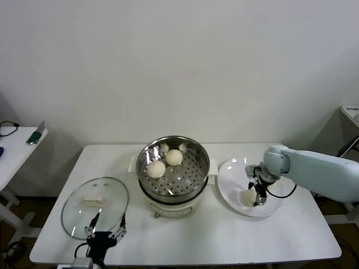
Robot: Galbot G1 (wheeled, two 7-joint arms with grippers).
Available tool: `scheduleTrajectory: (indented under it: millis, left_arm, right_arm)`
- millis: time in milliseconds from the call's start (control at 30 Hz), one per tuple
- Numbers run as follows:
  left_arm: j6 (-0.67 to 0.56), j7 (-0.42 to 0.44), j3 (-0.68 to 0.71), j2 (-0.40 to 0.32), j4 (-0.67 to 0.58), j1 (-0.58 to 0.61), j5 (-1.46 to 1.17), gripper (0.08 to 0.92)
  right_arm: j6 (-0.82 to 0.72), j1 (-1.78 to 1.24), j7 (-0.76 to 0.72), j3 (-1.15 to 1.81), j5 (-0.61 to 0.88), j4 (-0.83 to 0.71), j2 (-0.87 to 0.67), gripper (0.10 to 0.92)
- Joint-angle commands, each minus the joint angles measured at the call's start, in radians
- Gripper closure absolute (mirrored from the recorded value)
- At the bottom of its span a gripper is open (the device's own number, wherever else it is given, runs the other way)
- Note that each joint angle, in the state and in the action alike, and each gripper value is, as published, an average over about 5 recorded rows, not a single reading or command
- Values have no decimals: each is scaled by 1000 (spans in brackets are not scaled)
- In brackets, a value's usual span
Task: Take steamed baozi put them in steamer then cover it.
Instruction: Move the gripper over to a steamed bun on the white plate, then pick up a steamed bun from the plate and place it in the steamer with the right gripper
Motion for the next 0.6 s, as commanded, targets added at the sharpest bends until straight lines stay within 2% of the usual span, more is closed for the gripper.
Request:
scheduleTrajectory:
  millis: [33, 267, 467, 600]
  left_arm:
    - [1, 0, 0, -3, -4, 2, 1, 177]
    - [2, -1, -1, -6, -14, 10, 3, 177]
    - [5, 0, 0, -11, -21, 10, 9, 177]
    - [6, -1, -1, -11, -23, 11, 13, 177]
  right_arm:
    - [12, 15, -10, 6, -26, -4, 3, 332]
    - [129, 264, -108, -108, -35, 22, 26, 335]
    - [361, 577, -193, -201, -21, 26, 130, 337]
    - [473, 701, -205, -159, -18, 86, 209, 336]
